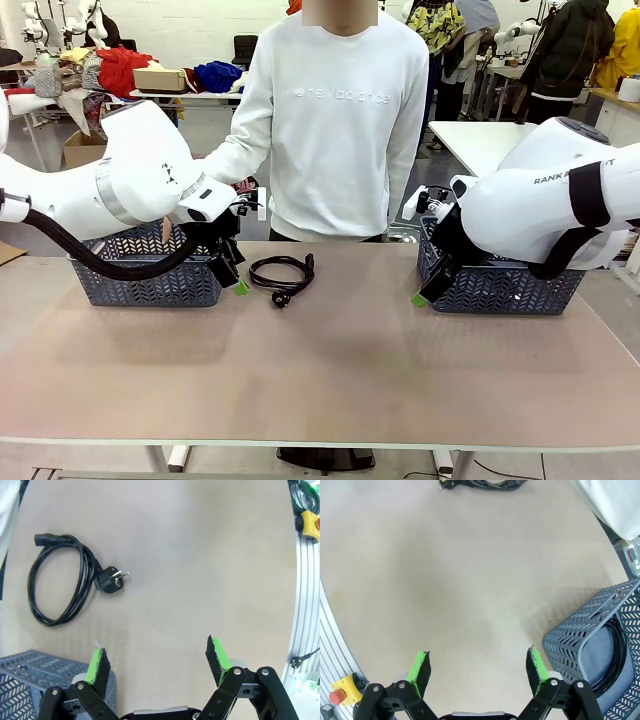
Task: Organize the cables according to human instructions.
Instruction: Pick up a bundle of cables and place it in the basket indicated by the human.
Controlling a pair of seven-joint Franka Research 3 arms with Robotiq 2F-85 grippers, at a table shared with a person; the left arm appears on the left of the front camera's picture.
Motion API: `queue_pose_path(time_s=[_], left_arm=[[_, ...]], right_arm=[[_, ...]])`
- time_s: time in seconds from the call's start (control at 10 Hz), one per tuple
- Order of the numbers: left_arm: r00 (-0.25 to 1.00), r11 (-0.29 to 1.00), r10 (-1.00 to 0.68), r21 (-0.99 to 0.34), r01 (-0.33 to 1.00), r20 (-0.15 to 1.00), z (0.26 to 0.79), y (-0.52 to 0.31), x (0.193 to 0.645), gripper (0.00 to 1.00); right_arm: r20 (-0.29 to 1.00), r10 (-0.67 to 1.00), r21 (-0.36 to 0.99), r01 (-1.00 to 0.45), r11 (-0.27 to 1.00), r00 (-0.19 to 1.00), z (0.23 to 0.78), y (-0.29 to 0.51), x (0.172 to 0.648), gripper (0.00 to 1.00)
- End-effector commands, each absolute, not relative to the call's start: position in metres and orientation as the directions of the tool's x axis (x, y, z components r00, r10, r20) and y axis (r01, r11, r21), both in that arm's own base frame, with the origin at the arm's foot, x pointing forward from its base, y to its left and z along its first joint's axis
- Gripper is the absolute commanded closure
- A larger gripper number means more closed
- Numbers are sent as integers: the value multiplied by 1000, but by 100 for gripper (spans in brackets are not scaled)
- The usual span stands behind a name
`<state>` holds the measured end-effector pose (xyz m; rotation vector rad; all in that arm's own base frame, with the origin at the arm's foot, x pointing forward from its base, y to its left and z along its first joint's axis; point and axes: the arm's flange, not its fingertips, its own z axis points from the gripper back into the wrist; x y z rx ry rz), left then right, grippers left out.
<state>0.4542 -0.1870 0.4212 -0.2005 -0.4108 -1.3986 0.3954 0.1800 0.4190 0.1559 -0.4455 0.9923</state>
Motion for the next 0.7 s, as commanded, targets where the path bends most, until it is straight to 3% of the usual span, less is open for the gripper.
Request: queue_pose_path(time_s=[0.0, 0.6], left_arm=[[116, 172, -911, 108, 979, 396, 421, -187, 454, 0], [116, 172, -911, 108, 979, 396, 421, -187, 454, 0]], right_arm=[[427, 774, -78, -834, 547, 468, 420, 179, 397, 0], [427, 774, -78, -834, 547, 468, 420, 179, 397, 0]])
